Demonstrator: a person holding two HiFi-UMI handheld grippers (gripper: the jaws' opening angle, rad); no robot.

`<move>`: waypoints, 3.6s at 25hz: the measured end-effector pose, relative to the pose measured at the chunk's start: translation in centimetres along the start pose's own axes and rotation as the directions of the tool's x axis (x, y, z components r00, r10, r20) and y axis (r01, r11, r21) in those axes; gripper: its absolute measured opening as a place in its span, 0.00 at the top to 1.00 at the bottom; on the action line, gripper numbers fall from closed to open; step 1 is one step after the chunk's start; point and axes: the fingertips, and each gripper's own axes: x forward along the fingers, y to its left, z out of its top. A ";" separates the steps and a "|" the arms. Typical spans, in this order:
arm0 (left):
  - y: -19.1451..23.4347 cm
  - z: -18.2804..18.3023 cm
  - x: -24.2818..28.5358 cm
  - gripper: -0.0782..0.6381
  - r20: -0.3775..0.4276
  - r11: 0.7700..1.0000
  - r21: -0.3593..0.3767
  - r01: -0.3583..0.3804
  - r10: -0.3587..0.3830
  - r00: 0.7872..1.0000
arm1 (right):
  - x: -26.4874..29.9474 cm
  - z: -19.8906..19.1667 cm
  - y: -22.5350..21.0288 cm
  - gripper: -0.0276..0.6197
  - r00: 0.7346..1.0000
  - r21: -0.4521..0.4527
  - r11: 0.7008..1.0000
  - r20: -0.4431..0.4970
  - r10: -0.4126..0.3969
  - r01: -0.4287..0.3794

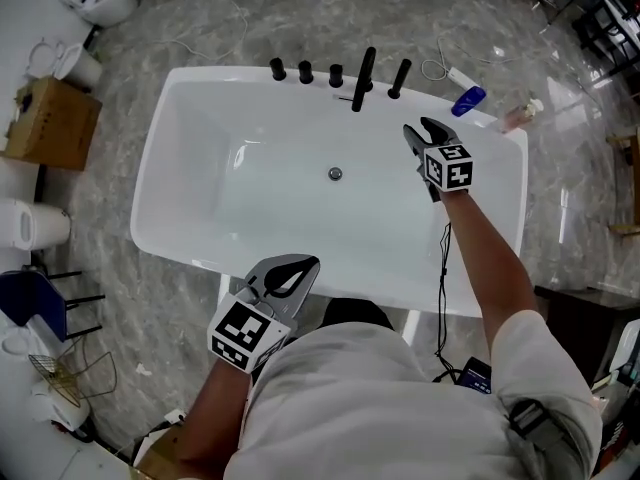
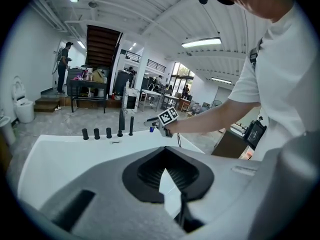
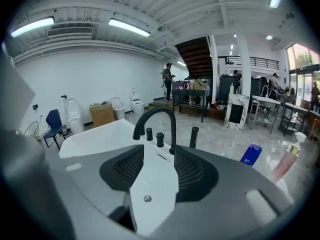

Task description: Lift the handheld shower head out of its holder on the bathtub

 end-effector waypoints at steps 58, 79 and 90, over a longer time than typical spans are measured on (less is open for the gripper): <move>7.7 -4.7 7.0 0.88 -0.134 0.982 -0.180 -0.054 0.030 0.990 | 24.9 -1.6 -15.7 0.73 0.969 0.188 0.952 -0.090 -0.230 0.243; 6.9 -4.2 6.0 0.88 -0.114 0.986 -0.157 -0.056 0.038 0.993 | 22.3 -0.6 -13.5 0.74 0.969 0.081 0.970 -0.103 -0.223 0.231; 5.7 -3.8 4.8 0.88 -0.095 0.989 -0.134 -0.055 0.043 0.995 | 19.8 1.4 -12.2 0.74 0.977 0.060 0.976 -0.061 -0.206 0.210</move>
